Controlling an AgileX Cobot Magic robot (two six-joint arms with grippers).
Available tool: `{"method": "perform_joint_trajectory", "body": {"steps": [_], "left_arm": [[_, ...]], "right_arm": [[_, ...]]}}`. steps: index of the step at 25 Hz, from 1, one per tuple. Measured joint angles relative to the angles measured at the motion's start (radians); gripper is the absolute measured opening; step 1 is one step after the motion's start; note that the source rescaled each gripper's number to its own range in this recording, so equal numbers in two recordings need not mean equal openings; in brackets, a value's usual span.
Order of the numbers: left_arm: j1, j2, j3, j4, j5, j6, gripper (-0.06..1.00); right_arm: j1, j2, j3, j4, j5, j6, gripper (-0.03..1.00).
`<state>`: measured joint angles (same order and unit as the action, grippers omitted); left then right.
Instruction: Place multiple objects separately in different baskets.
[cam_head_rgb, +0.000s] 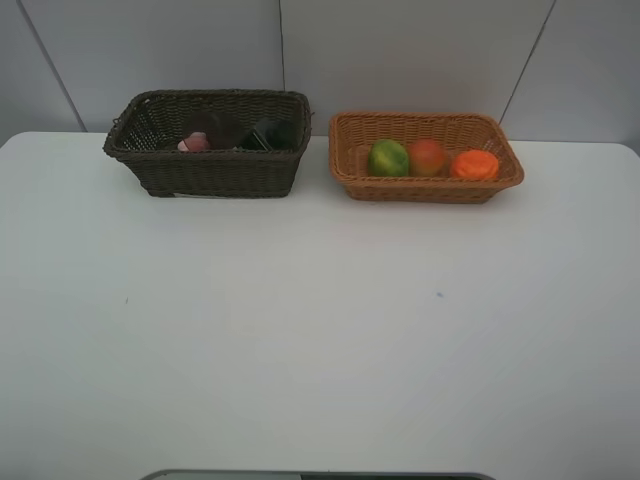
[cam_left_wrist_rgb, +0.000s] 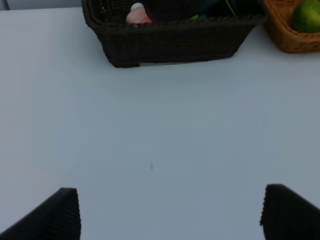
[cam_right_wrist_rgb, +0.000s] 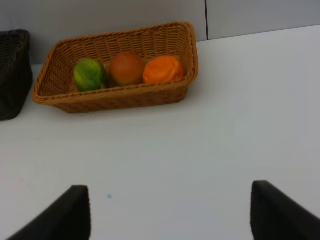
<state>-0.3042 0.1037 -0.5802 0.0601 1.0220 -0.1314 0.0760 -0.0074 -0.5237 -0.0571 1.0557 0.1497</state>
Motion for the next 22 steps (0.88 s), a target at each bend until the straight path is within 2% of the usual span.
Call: {"method": "perform_joint_trajectory", "body": {"steps": [4,8,12,22], "left_arm": [[0.0,-0.102,0.024,-0.01,0.039,0.032,0.92],[0.0,-0.112,0.051,-0.04,0.071,0.078,0.92],[0.0,-0.112,0.071,-0.054,0.055,0.115,0.92],[0.0,-0.112,0.076,-0.06,0.045,0.122,0.92]], "right_arm": [[0.0,0.0,0.0,0.0,0.0,0.0,0.52],[0.0,0.0,0.0,0.0,0.0,0.0,0.52],[0.0,0.0,0.0,0.0,0.0,0.0,0.52],[0.0,0.0,0.0,0.0,0.0,0.0,0.52]]}}
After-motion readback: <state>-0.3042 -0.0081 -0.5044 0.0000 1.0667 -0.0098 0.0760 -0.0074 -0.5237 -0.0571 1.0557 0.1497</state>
